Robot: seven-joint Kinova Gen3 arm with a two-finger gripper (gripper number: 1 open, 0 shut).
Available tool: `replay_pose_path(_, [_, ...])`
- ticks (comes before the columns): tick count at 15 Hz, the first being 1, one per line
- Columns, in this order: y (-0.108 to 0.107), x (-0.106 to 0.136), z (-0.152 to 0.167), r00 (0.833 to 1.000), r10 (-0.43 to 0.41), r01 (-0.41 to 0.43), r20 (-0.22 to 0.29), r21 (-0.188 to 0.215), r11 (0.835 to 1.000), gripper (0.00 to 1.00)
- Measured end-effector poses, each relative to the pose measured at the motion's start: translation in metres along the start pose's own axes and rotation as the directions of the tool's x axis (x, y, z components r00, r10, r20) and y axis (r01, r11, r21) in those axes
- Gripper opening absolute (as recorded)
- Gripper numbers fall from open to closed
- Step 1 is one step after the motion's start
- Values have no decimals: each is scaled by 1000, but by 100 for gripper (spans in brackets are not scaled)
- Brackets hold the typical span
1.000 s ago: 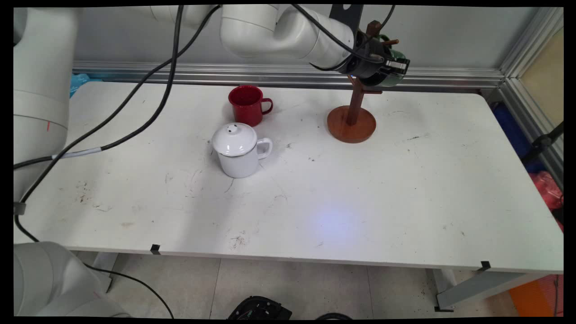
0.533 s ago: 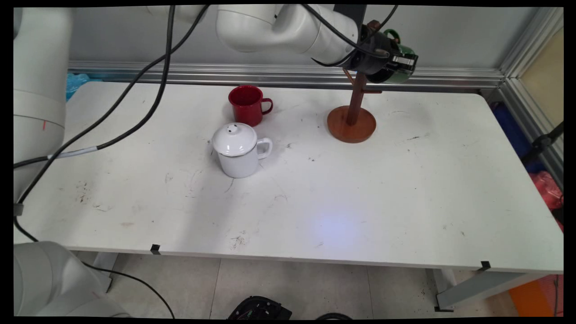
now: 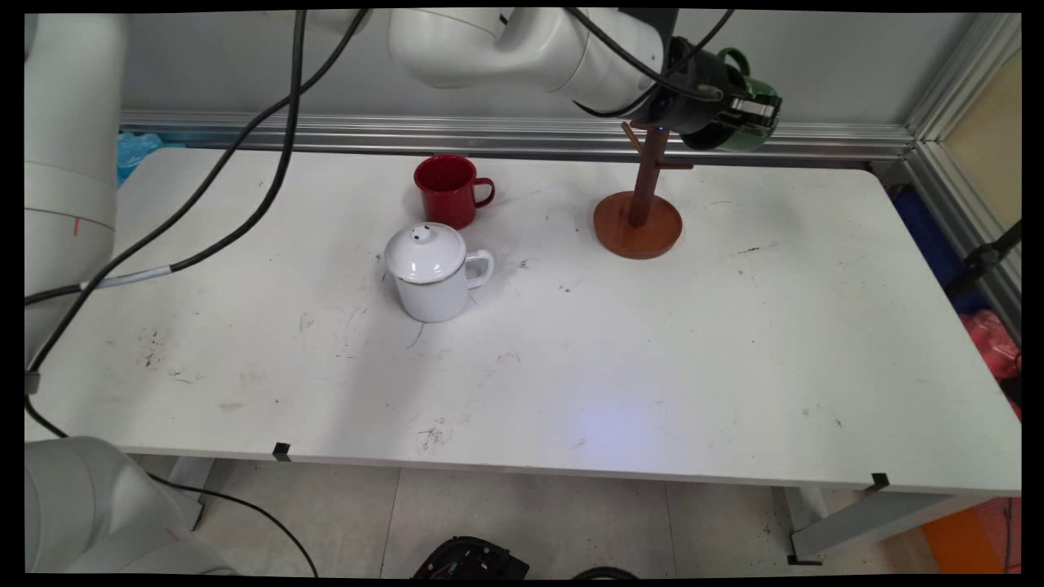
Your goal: Place the picked object on the table
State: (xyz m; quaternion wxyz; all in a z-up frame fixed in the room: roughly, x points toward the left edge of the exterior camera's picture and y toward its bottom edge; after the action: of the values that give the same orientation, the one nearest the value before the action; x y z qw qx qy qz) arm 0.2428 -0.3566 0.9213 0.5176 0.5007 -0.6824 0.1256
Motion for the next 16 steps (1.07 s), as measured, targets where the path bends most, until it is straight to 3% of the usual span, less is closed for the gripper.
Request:
replay_pose_path(9, [16,-2,-15,999,33,-32,26,-41,999,0])
replay_pose_path(16, [22,-16,-50,991,82,-76,109,-62,995,0])
